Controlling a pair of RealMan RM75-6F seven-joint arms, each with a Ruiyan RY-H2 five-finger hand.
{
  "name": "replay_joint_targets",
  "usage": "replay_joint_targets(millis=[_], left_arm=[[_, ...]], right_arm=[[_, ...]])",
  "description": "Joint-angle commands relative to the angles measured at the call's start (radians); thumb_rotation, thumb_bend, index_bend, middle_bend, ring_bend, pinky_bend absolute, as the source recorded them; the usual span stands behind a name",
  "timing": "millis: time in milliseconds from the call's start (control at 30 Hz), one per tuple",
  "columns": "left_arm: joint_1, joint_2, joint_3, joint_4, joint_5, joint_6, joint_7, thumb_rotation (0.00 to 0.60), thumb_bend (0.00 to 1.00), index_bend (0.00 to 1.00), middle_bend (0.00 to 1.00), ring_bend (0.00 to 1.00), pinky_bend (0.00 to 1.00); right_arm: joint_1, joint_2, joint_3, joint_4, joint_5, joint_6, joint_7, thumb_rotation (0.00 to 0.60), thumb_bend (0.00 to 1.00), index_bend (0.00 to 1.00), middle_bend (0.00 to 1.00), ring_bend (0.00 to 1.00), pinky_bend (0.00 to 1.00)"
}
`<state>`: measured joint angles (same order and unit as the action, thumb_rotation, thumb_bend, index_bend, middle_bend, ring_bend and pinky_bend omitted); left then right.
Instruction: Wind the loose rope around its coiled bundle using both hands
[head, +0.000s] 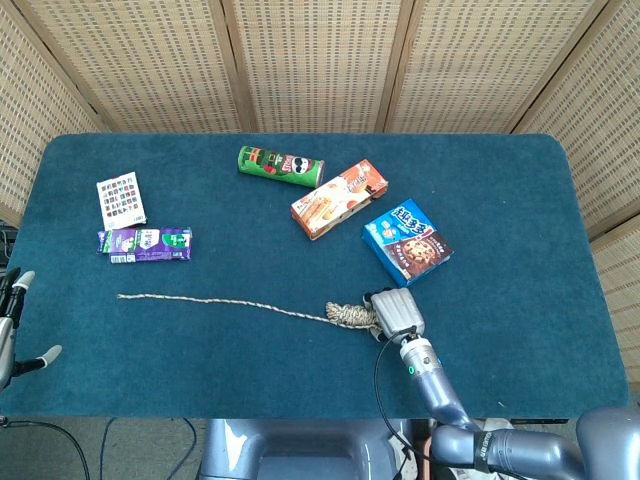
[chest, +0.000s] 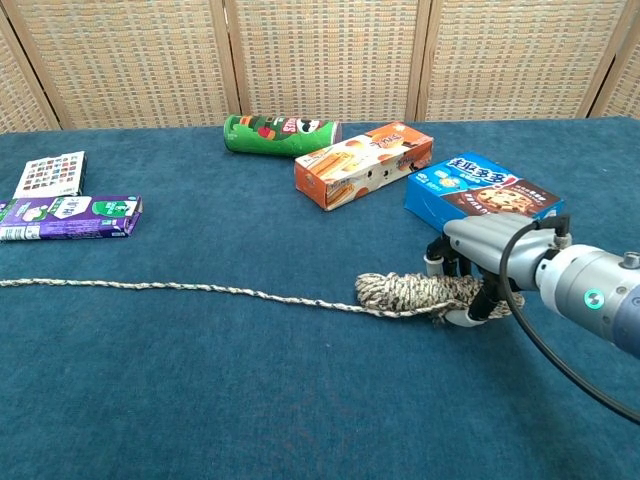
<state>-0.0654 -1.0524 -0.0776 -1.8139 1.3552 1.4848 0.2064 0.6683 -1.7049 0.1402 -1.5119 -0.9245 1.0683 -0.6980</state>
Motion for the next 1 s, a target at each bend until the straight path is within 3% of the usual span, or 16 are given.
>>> replay_joint_targets(millis=[33, 233, 433, 567, 800, 1000], left_arm=[[-0.001, -0.001, -0.001, 0.002, -0.004, -0.002, 0.0, 0.6, 0.0, 0.0, 0.0, 0.0, 0.0], [-0.018, -0.015, -0.007, 0.029, -0.018, -0.024, 0.02, 0.6, 0.0, 0.0, 0.0, 0.0, 0.0], [-0.107, -0.07, -0.024, 0.189, -0.049, -0.159, 0.046, 0.6, 0.03, 0.01, 0.0, 0.0, 0.0], [-0.165, -0.112, -0.028, 0.287, -0.027, -0.239, -0.01, 0.6, 0.06, 0.12, 0.0, 0.0, 0.0], [-0.266, -0.264, -0.024, 0.518, 0.04, -0.33, -0.09, 0.6, 0.13, 0.26, 0.0, 0.0, 0.0], [-0.312, -0.347, -0.02, 0.614, 0.044, -0.386, -0.128, 0.6, 0.16, 0.31, 0.0, 0.0, 0.0]], right_arm=[[0.001, 0.01, -0.017, 0.01, -0.039, -0.001, 0.013, 0.6, 0.42, 0.57, 0.6, 0.45, 0.69], [-0.005, 0.058, -0.054, 0.036, -0.184, 0.0, 0.097, 0.6, 0.43, 0.59, 0.63, 0.46, 0.69], [-0.019, 0.102, -0.075, 0.04, -0.268, 0.007, 0.162, 0.6, 0.44, 0.6, 0.63, 0.46, 0.69], [-0.025, 0.111, -0.081, 0.041, -0.295, 0.012, 0.177, 0.6, 0.44, 0.61, 0.64, 0.46, 0.69], [-0.032, 0.113, -0.084, 0.043, -0.325, 0.014, 0.186, 0.6, 0.45, 0.61, 0.64, 0.46, 0.69], [-0.038, 0.111, -0.085, 0.05, -0.334, 0.015, 0.185, 0.6, 0.47, 0.61, 0.64, 0.46, 0.69]])
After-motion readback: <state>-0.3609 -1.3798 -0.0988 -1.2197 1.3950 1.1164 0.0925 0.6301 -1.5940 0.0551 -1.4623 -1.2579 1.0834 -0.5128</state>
